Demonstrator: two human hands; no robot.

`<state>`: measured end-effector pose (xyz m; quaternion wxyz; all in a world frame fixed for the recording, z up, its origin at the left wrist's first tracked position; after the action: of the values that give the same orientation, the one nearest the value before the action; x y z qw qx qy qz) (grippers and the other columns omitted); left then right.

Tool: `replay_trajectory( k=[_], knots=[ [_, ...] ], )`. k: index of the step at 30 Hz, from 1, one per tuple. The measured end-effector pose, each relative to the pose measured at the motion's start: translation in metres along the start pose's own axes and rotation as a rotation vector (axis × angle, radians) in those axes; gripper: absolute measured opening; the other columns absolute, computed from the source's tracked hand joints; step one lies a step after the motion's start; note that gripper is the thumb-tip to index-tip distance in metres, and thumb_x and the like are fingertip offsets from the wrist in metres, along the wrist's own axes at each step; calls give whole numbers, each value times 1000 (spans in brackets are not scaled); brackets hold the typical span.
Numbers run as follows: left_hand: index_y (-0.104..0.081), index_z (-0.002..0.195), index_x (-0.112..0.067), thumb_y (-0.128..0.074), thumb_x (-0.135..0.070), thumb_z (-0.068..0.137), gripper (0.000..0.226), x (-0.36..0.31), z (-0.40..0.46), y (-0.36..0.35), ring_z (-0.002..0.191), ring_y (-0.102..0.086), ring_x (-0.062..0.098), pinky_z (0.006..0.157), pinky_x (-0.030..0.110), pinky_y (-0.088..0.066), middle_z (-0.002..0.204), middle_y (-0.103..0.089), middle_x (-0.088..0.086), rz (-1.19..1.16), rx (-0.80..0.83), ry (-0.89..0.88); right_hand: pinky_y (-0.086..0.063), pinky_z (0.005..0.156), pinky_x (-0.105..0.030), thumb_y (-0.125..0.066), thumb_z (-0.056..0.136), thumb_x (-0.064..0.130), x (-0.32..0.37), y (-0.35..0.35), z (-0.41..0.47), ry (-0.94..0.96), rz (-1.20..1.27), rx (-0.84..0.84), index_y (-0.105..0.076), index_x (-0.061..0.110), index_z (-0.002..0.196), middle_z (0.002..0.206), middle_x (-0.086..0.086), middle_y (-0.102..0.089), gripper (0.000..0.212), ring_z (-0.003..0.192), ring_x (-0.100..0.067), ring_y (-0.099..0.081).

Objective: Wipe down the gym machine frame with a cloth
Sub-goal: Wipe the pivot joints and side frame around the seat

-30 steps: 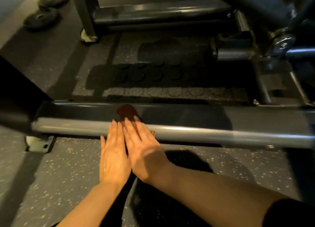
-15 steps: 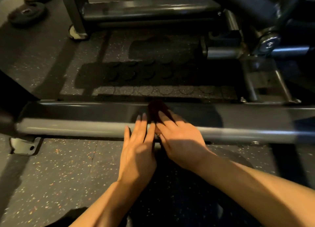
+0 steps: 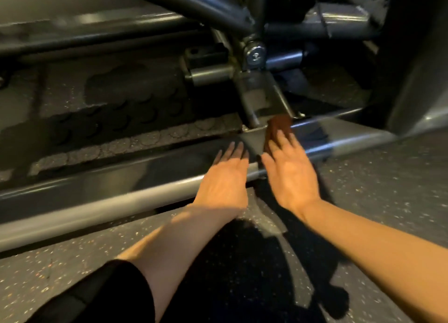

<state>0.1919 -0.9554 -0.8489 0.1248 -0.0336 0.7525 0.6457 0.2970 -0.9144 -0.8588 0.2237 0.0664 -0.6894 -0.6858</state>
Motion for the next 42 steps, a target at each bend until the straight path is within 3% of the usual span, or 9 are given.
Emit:
replay_trajectory(
  k=[6, 12, 16, 20, 25, 32, 36, 38, 42],
  knots=[
    [1, 155, -19, -53, -27, 95, 81, -22, 20, -20, 149, -3, 35, 121, 47, -11, 160, -1, 23, 131, 194, 91, -20, 120, -46, -42, 103, 26, -20, 12, -1, 123, 151, 41, -56, 14, 134, 157, -5, -30, 37, 146, -24, -26],
    [13, 153, -26, -52, -33, 97, 87, -31, 26, -32, 144, -2, 50, 115, 60, -19, 153, 4, 38, 292, 274, 173, -22, 115, -35, -37, 103, 21, -140, 38, 4, -254, 131, -77, -57, 5, 131, 152, -17, -37, 38, 140, -34, -32],
    [14, 152, -27, -50, -29, 98, 85, -28, 29, -33, 144, -2, 50, 115, 59, -19, 153, 3, 38, 287, 292, 190, -7, 121, -38, -33, 104, 22, -153, 35, 5, -478, 24, -90, -42, 6, 144, 157, -16, -26, 44, 148, -32, -15],
    [6, 154, -29, -55, -28, 95, 85, -29, 32, -31, 145, -3, 47, 116, 58, -20, 155, 1, 35, 245, 304, 200, -33, 112, -52, -47, 97, 23, -58, 18, 17, -116, -33, -164, -61, 0, 123, 136, -22, -54, 38, 137, -38, -39],
    [-3, 154, -28, -57, -29, 95, 81, -28, 33, -31, 146, -2, 44, 117, 56, -19, 157, 1, 31, 244, 330, 219, -22, 118, -40, -50, 95, 19, -20, 10, 25, 155, 193, -43, -63, 4, 126, 142, -15, -51, 37, 139, -29, -39],
    [14, 151, -35, -48, -28, 99, 82, -23, 33, -34, 147, -2, 42, 117, 52, -21, 157, 2, 30, 259, 282, 220, -34, 105, -44, -30, 105, 30, -182, 42, 42, -465, 38, -59, -50, 11, 139, 138, -23, -51, 44, 122, -41, -47],
    [17, 151, -34, -46, -30, 100, 80, -21, 31, -34, 147, -2, 42, 116, 52, -20, 157, 4, 31, 286, 297, 233, -31, 105, -44, -25, 106, 21, -151, 41, 49, -456, -71, -47, -48, 1, 137, 141, -24, -46, 43, 127, -40, -41],
    [7, 153, -33, -41, -36, 102, 70, -24, 29, -28, 147, -10, 41, 118, 48, -18, 157, -4, 29, 234, 235, 207, -29, 109, -43, -26, 104, 22, -110, 35, 57, -298, -79, -103, -54, 4, 131, 143, -19, -46, 42, 133, -37, -38],
    [-54, 136, -20, -54, -25, 95, 41, 6, 24, 5, 122, -56, 31, 108, 40, -37, 138, -55, 13, 48, -183, 101, -24, 116, -38, -37, 103, 31, -54, 7, 79, -78, 94, -99, -52, 15, 137, 155, -5, -35, 40, 144, -26, -27]
  ],
)
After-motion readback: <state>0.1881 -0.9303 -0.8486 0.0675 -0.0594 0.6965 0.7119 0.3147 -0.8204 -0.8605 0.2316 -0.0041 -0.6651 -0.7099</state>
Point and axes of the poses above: each hand's wrist, its own z-axis towards the middle knuckle, its own y-axis out of the back of the hand, x = y × z, the point moved 8 cm from there along z, towards the middle knuckle
